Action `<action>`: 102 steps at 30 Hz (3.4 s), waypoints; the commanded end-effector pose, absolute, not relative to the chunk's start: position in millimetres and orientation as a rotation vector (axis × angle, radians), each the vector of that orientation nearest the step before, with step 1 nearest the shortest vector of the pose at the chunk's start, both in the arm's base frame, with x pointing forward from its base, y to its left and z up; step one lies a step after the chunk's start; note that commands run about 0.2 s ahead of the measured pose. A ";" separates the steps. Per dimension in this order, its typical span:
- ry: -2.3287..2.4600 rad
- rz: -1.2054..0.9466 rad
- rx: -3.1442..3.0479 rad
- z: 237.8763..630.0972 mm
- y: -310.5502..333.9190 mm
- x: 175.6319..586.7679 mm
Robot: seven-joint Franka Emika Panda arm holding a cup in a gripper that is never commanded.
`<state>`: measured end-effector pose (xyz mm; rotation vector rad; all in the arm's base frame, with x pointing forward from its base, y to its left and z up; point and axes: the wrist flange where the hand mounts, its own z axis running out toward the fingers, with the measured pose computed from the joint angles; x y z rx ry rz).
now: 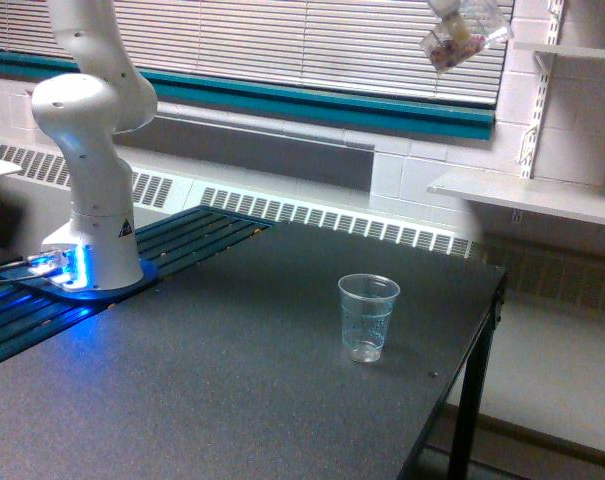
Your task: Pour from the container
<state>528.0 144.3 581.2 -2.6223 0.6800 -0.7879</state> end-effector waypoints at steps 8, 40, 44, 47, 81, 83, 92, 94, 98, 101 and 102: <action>0.789 -0.781 -2.648 544.3 95.1 515.0; 0.970 -0.658 -2.669 410.1 42.5 447.9; 1.003 -0.634 -2.669 396.2 37.3 440.9; 1.026 -0.608 -2.665 386.0 33.2 435.7; 1.184 -0.426 -2.722 306.5 -9.0 407.7; 1.193 -0.414 -2.723 303.2 -11.1 407.6; 1.201 -0.369 -2.755 293.5 -19.0 410.0; 1.199 -0.361 -2.765 292.4 -19.6 411.7; 1.182 -0.329 -2.797 289.3 -18.1 414.2; 1.168 -0.307 -2.820 287.5 -16.5 415.7; 1.165 -0.302 -2.827 287.1 -16.1 416.2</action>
